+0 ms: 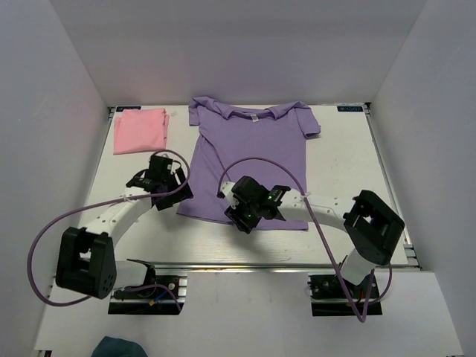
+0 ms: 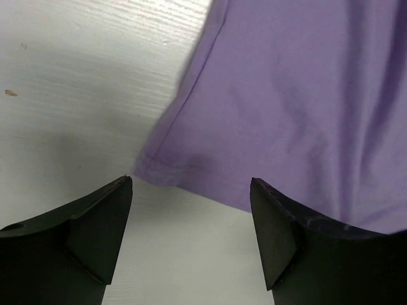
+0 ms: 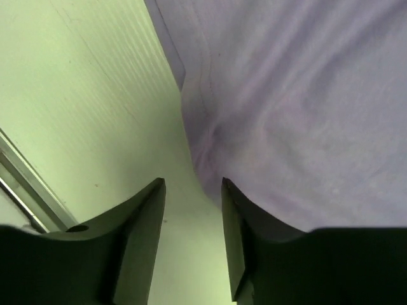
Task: Fold and stack the t-shirts
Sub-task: Flatten out the tshirt
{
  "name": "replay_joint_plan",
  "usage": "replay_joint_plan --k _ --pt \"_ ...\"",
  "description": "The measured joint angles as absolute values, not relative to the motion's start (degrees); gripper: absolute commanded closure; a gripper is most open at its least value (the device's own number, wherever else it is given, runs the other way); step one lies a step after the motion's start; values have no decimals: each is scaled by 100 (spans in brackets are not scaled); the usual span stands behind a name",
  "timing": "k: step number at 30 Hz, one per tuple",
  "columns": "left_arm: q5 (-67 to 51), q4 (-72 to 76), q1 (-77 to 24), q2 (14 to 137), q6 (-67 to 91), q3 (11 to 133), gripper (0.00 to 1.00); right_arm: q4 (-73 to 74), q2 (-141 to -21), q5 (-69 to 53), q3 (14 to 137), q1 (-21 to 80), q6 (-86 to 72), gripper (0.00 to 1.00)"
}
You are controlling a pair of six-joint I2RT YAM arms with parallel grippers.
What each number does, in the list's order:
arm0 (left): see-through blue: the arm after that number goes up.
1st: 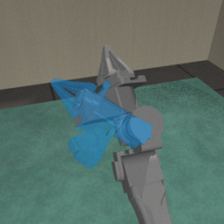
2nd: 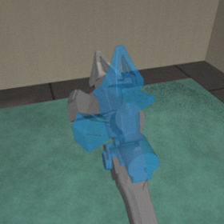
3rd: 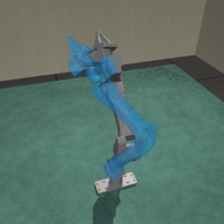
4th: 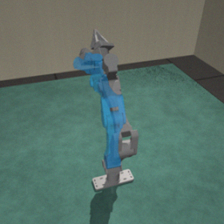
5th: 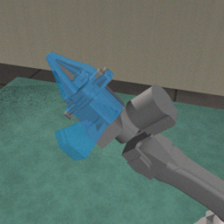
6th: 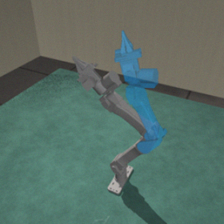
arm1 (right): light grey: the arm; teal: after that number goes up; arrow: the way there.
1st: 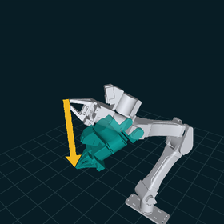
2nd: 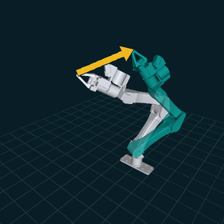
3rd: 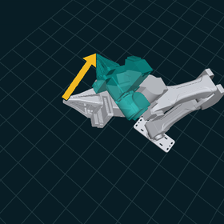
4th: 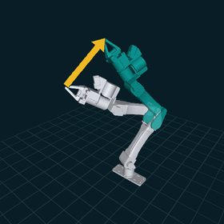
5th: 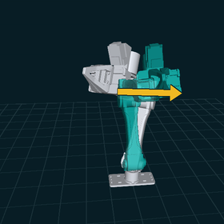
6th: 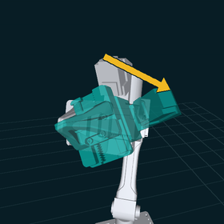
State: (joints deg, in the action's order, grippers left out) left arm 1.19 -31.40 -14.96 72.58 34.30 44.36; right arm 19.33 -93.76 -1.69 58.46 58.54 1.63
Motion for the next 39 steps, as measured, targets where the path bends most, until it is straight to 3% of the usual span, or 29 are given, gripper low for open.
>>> replay_joint_plan --k 2,6,12,15,18,19,23,31,35,36,37,38,39 --pt "150 -3131 -1503 7465 3413 4423 19 1964 -9373 -222 5846 5852 143 31" --pt "231 -3111 -1511 7760 3411 4366 27 1894 -9015 -193 5688 5837 -47 10" --pt "257 -2958 -1551 8145 3315 4344 45 1855 -8289 674 5487 5474 -941 10" --pt "263 -2947 -1555 8399 3251 4344 48 2005 -8287 1081 5323 5000 -1605 10" --pt "279 -2917 -1555 8460 3194 4357 64 2311 -8265 1317 4980 4486 -2191 14" --pt "283 -2908 -1555 8479 3188 4362 77 2449 -8239 1350 4880 4331 -2355 14" --pt "296 -2867 -1557 8532 3153 4372 100 2987 -7915 1492 4528 3769 -2917 19" --pt "364 -2934 -1559 8512 3177 4394 100 3479 -7620 1525 4110 3144 -3297 28" --pt "480 -3059 -1566 8187 3245 4366 100 3446 -7612 1505 3962 2943 -3280 42" --pt "497 -3076 -1566 8031 3249 4348 100 3422 -7627 1459 3924 2906 -3267 54" --pt "515 -3089 -1566 7815 3267 4333 100 3393 -7655 1387 3898 2884 -3242 72" --pt "521 -3083 -1566 7647 3284 4331 100 3330 -7703 1321 3874 2860 -3218 100" --pt "523 -3063 -1566 7500 3293 4331 100 3269 -7747 1199 3872 2853 -3232 100"
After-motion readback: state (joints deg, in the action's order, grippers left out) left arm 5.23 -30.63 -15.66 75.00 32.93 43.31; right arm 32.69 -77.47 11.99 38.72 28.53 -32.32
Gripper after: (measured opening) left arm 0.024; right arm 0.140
